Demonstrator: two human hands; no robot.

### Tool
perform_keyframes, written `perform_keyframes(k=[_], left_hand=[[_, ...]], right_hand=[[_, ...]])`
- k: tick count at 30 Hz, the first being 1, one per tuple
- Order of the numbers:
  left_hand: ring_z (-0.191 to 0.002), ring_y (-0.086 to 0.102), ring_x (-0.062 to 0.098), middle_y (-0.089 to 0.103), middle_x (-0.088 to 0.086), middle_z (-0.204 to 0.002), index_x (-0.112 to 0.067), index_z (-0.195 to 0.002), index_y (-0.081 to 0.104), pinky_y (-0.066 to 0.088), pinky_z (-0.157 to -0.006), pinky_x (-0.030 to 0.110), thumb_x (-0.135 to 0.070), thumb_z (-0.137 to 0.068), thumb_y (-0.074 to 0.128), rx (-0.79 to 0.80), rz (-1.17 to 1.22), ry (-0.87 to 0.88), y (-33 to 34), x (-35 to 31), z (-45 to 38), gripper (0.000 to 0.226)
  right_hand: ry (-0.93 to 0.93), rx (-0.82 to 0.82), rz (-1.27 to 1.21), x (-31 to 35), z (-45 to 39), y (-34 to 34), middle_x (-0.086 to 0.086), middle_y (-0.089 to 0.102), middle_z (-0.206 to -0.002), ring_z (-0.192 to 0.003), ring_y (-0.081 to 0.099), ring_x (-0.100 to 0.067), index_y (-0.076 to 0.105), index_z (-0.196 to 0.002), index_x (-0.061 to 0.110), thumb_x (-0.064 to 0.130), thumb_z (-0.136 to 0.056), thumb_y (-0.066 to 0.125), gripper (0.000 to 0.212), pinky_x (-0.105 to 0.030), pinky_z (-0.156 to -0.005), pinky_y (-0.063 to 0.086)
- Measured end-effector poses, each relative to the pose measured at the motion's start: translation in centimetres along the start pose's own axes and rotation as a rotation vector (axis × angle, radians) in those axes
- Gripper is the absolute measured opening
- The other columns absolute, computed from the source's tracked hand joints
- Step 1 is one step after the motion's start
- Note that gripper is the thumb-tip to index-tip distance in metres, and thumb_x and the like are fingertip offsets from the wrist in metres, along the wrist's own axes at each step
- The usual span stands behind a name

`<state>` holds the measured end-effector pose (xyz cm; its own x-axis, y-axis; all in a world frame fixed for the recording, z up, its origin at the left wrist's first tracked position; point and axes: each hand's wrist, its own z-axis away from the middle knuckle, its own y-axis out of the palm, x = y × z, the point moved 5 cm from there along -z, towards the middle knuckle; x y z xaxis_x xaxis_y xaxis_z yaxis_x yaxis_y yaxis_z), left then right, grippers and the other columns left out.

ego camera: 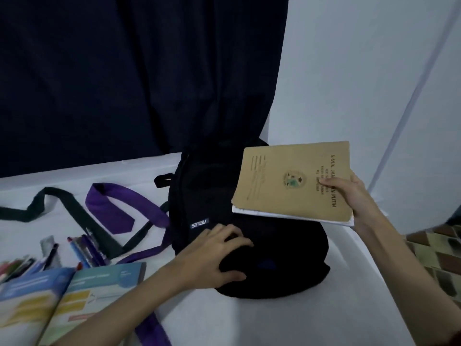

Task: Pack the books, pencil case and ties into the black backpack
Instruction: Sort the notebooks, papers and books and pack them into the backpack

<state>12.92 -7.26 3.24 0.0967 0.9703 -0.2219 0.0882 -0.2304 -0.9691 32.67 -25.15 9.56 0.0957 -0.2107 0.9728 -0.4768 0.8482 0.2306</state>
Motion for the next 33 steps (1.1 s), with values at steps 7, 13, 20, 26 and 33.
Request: perform_keyframes(k=[7, 13, 20, 26, 33], left_hand=[[-0.107, 0.039, 0.000, 0.047, -0.018, -0.119, -0.036, -0.125, 0.057, 0.034, -0.098, 0.018, -0.054, -0.084, 0.052, -0.047, -0.015, -0.033, -0.4, 1.2, -0.2, 0.045], [-0.090, 0.061, -0.005, 0.066, -0.023, -0.092, -0.032, -0.095, 0.073, 0.051, -0.079, 0.019, -0.022, -0.088, 0.060, -0.418, 0.279, -0.175, -2.7, 3.5, -0.3, 0.018], [-0.078, 0.065, 0.016, 0.070, 0.002, -0.082, -0.023, -0.092, 0.070, 0.053, -0.067, 0.020, -0.002, -0.089, 0.060, -0.707, 1.132, -0.654, -8.3, 7.6, -1.0, 0.024], [-0.077, 0.069, 0.006, 0.072, 0.002, -0.097, -0.019, -0.099, 0.071, 0.052, -0.063, 0.014, -0.001, -0.096, 0.044, -0.707, 1.186, -0.524, -15.4, 7.7, -3.6, 0.033], [-0.105, 0.059, 0.013, 0.061, 0.003, -0.118, -0.029, -0.104, 0.068, 0.046, -0.089, 0.018, -0.006, -0.094, 0.054, -0.541, 0.590, -0.409, -21.5, 5.6, -5.6, 0.029]], right_hand=[[-0.009, 0.029, -0.042, 0.1, -1.7, -0.9, -0.002, 0.068, -0.091, -0.064, 0.069, -0.008, 0.059, -0.104, 0.016, 0.000, -0.085, 0.057, 0.024, -0.021, -0.049, 0.052], [0.001, 0.141, -0.060, 0.3, -3.0, -1.2, -0.004, 0.069, -0.093, -0.069, 0.068, -0.013, 0.060, -0.105, 0.015, 0.006, -0.078, 0.062, 0.029, -0.025, -0.053, 0.054], [0.040, 0.419, 0.004, 0.5, -3.1, 0.6, -0.006, 0.072, -0.083, -0.065, 0.069, -0.020, 0.062, -0.099, 0.012, 0.010, -0.054, 0.078, 0.048, -0.027, -0.051, 0.054], [0.143, 0.575, 0.172, -0.6, -3.4, 2.1, -0.014, 0.072, -0.090, -0.071, 0.070, -0.026, 0.065, -0.092, 0.009, 0.019, -0.036, 0.089, 0.062, -0.030, -0.054, 0.056], [0.183, 0.238, 0.078, -3.4, -4.0, 2.6, -0.009, 0.073, -0.086, -0.072, 0.068, -0.021, 0.063, -0.101, 0.010, 0.009, -0.065, 0.072, 0.037, -0.029, -0.057, 0.053]])
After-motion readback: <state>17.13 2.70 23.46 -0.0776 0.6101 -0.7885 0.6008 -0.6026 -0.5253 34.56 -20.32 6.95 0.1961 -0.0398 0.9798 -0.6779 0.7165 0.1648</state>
